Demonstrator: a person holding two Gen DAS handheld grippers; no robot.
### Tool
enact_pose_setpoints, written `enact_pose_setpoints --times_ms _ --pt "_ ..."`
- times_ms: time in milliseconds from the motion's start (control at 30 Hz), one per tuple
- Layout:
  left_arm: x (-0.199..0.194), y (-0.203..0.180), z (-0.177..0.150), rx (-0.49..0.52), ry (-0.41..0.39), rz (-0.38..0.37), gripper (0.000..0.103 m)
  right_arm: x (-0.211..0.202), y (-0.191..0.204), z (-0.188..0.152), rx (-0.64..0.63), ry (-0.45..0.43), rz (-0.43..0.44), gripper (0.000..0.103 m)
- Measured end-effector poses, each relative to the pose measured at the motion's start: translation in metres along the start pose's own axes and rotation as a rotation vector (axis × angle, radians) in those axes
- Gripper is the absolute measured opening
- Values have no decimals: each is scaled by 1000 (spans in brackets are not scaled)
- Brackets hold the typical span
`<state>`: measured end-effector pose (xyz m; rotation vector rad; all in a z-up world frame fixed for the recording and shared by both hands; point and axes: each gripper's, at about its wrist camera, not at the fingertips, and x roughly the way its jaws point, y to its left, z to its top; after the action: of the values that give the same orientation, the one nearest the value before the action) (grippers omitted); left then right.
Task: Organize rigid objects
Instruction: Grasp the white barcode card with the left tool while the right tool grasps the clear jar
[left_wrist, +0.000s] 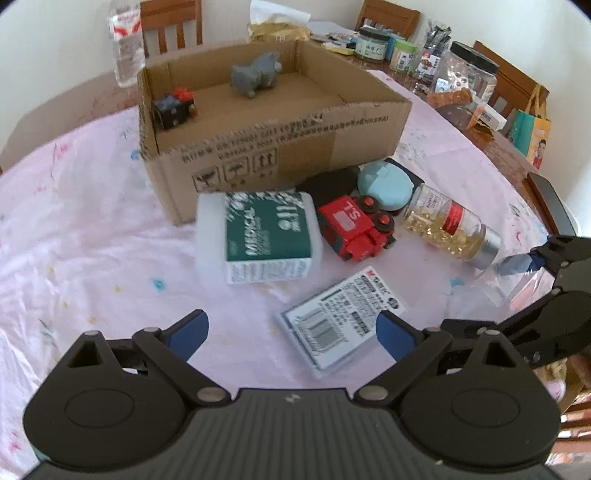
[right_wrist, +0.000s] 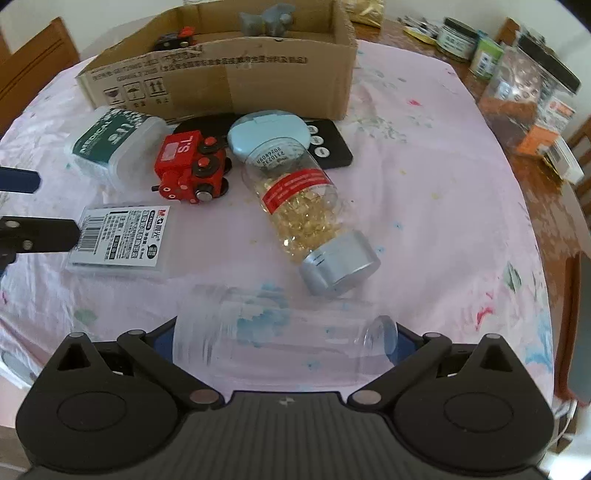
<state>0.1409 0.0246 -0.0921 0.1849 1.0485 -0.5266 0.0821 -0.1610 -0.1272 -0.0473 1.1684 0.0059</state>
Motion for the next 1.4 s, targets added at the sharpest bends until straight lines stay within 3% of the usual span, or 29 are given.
enact_pose_setpoints --times_ms 267,633,867,1400 --pt "17 -22 3 -113 26 25 97 -3 -5 -9 -89 -50 44 103" --pt "41 -49 3 -217 3 158 97 -3 -11 -13 -193 -67 96 103" --pt "35 -41 -13 -171 21 224 102 -3 -11 -13 -201 -70 101 103" --pt "34 -27 -13 -20 14 127 102 -8 -7 -23 -54 -65 24 103"
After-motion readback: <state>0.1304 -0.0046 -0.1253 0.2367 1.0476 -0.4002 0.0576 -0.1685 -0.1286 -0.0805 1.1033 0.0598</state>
